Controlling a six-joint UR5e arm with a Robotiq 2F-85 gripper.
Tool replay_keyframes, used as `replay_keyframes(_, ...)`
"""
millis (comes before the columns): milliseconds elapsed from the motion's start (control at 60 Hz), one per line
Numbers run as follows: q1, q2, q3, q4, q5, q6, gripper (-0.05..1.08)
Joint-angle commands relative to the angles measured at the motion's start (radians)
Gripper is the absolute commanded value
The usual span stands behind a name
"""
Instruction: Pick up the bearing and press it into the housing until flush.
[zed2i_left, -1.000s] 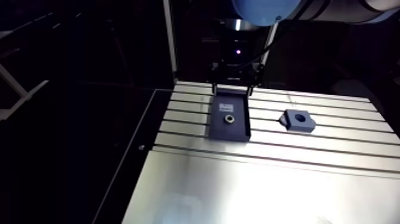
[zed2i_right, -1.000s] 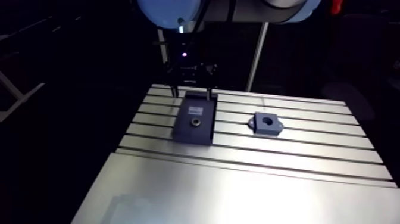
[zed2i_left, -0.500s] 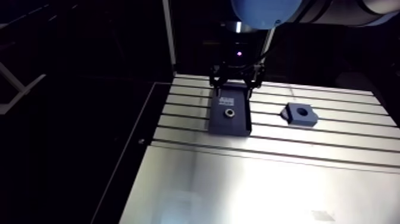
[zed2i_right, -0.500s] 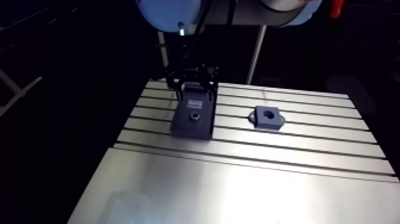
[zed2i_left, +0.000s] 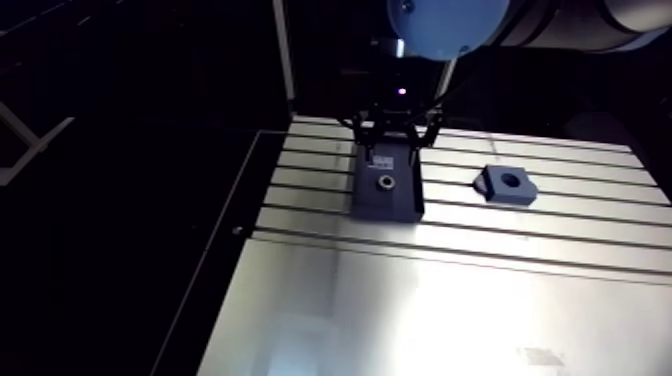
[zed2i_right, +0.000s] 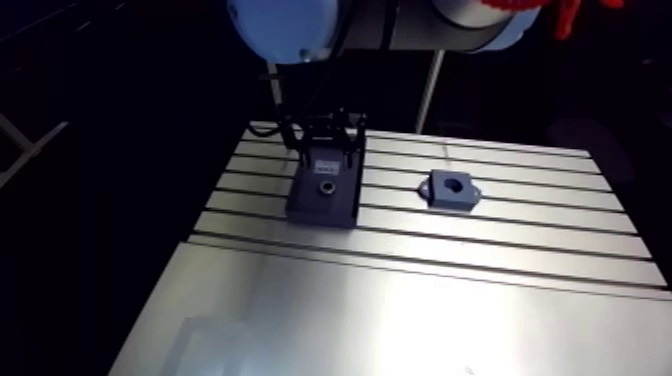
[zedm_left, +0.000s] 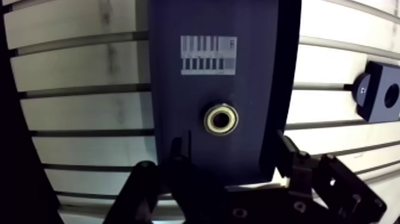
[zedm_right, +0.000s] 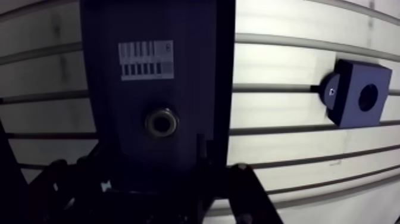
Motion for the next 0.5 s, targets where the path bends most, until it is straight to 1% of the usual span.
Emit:
replay_keyframes(17, -0.004, 0.006, 0.02, -0.039, 0.005, -0.008, 0.26)
replay_keyframes(500, -0.016, 0.011, 0.036, -0.052, 0.006, -0.029, 0.26)
